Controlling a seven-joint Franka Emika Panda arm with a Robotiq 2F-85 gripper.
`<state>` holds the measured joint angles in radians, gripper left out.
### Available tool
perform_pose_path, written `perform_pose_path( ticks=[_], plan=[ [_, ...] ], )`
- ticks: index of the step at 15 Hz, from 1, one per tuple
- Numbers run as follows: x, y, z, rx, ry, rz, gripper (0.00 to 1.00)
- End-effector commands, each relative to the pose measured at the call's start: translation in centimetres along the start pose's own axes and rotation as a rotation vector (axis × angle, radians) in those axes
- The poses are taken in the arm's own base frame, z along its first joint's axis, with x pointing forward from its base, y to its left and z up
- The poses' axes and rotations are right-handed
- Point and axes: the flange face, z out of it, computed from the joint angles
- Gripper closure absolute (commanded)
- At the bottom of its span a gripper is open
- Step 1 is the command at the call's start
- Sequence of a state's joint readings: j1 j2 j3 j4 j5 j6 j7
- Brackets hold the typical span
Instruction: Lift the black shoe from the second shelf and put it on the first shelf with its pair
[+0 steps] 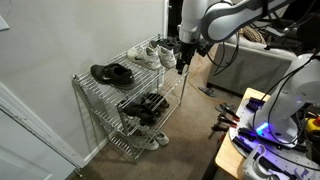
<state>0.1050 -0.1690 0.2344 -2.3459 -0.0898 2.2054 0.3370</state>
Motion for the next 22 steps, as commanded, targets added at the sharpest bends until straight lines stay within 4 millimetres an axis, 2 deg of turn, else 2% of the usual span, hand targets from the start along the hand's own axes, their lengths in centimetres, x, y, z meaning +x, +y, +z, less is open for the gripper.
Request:
perform_pose_path(
  ticks=[1,3,5,9,10,18,21,22],
  plan=[
    [1.6,-2.6,2.3,0.005,0.094,0.086,0.0],
    [2.3,-3.4,2.6,-0.013,0.211,0.099,0.0],
    [3.3,-3.6,3.0,-0.033,0.256,0.118,0.0],
    [4.7,-3.2,4.2,-0.029,0.201,0.091,0.0],
    [3.9,-3.1,3.7,-0.04,0.222,0.109,0.0],
    [4.1,-3.1,4.0,-0.039,0.217,0.108,0.0],
    [2.5,-5.4,6.3,-0.101,0.274,0.105,0.0],
    [2.2,-5.3,6.6,-0.143,0.297,0.115,0.0]
  ],
)
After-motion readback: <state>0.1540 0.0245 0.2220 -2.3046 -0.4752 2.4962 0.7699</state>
